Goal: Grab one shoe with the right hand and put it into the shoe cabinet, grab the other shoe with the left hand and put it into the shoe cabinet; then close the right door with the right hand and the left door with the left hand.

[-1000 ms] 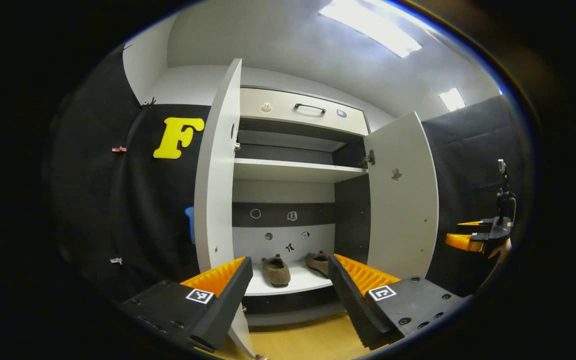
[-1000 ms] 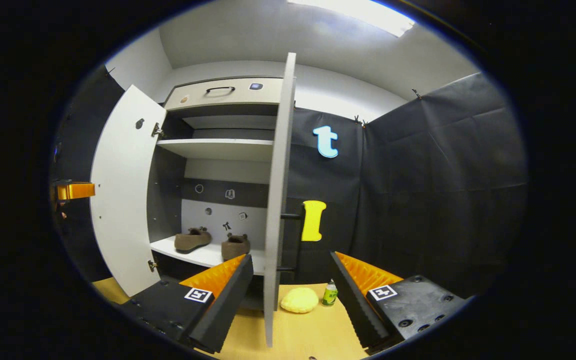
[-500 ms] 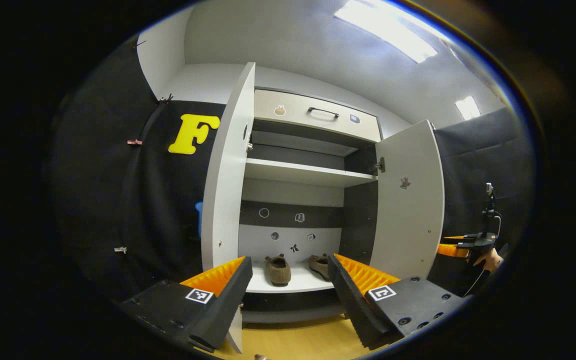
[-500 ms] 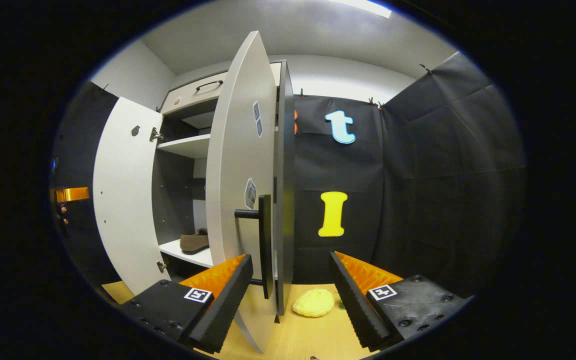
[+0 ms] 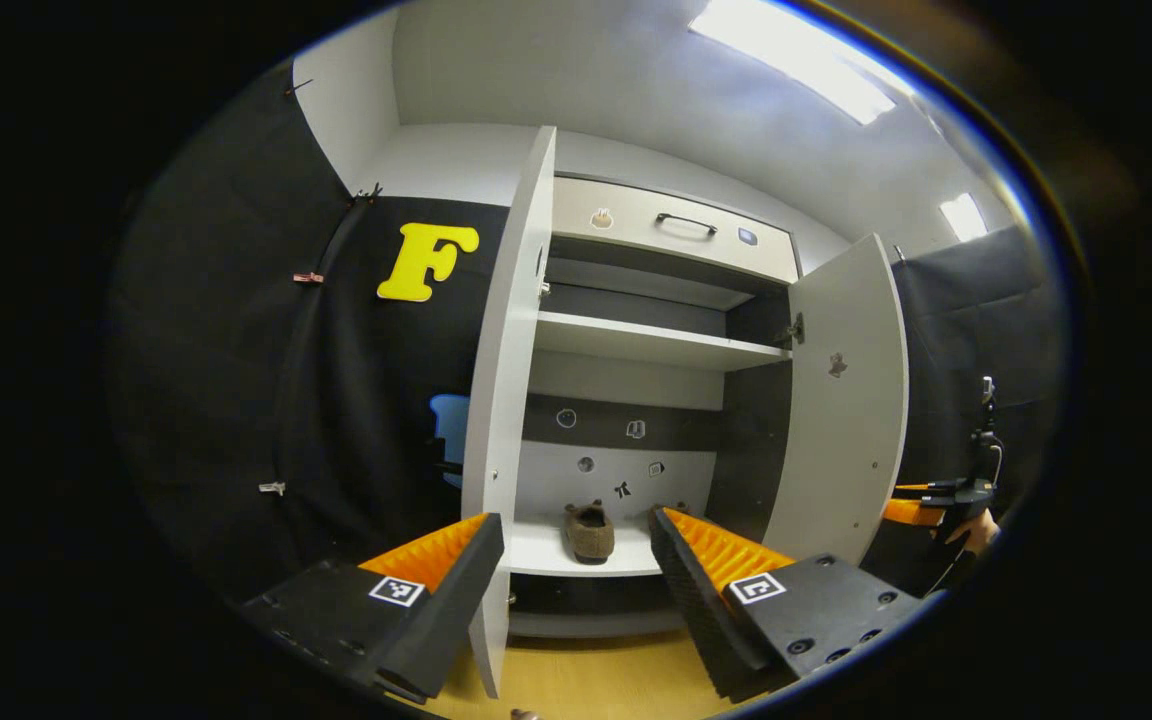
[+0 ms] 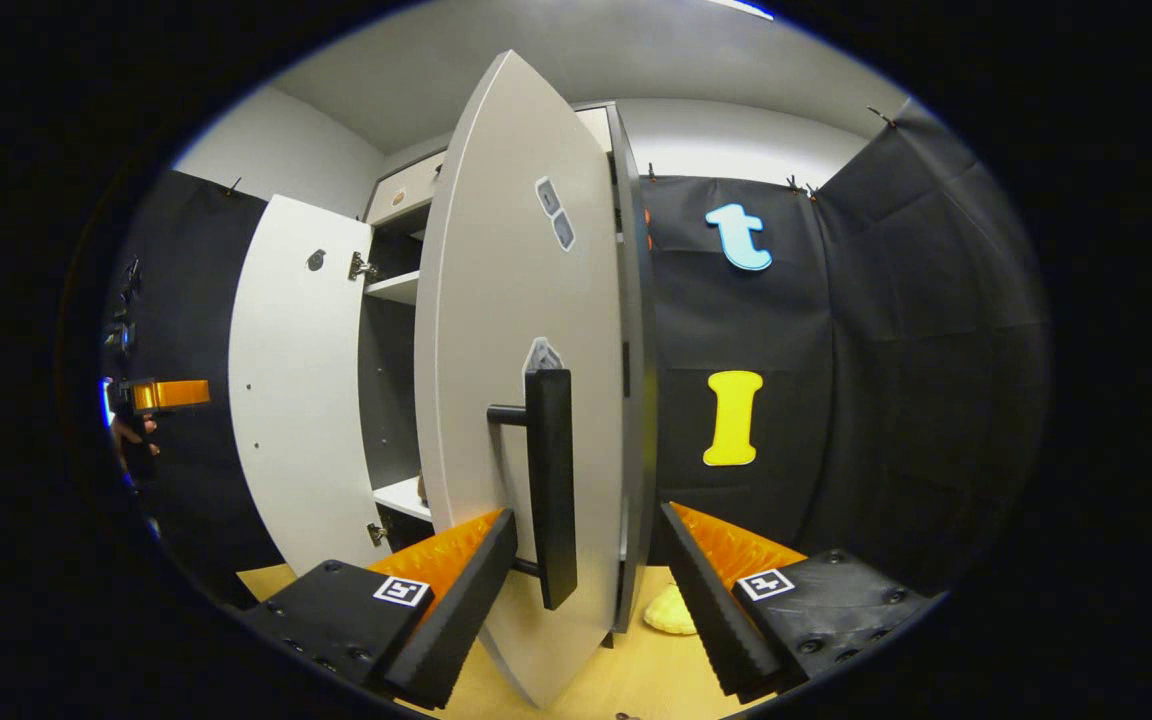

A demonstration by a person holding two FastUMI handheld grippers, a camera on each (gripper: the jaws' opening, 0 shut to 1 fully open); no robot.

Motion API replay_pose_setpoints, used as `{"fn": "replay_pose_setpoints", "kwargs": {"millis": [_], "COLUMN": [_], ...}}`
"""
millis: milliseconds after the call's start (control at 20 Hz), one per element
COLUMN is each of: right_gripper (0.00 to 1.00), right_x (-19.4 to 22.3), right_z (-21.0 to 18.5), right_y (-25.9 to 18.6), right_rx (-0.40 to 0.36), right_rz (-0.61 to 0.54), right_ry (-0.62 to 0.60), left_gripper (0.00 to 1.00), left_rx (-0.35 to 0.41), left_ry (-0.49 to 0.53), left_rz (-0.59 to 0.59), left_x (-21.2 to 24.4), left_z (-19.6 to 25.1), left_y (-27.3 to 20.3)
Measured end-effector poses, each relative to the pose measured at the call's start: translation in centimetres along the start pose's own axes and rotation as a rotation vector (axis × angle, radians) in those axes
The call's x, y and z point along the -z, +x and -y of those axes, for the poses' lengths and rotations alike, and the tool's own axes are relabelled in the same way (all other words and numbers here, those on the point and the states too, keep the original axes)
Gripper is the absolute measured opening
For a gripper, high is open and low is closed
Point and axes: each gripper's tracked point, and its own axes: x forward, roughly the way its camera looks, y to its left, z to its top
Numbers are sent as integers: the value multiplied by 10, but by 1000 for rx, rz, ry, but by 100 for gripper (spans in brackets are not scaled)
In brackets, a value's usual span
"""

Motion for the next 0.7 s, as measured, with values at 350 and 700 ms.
{"fn": "replay_pose_setpoints", "kwargs": {"millis": [350, 700], "right_gripper": [96, 98], "right_x": [6, 13], "right_z": [-52, -112], "right_y": [40, 115], "right_rx": [-33, -60], "right_rz": [-2, 18], "right_ry": [20, -22], "left_gripper": [93, 93], "left_rx": [-51, -126], "left_ry": [55, 67], "left_rz": [-55, -59], "left_x": [8, 5], "left_z": [-39, -90], "left_y": [-20, -40]}}
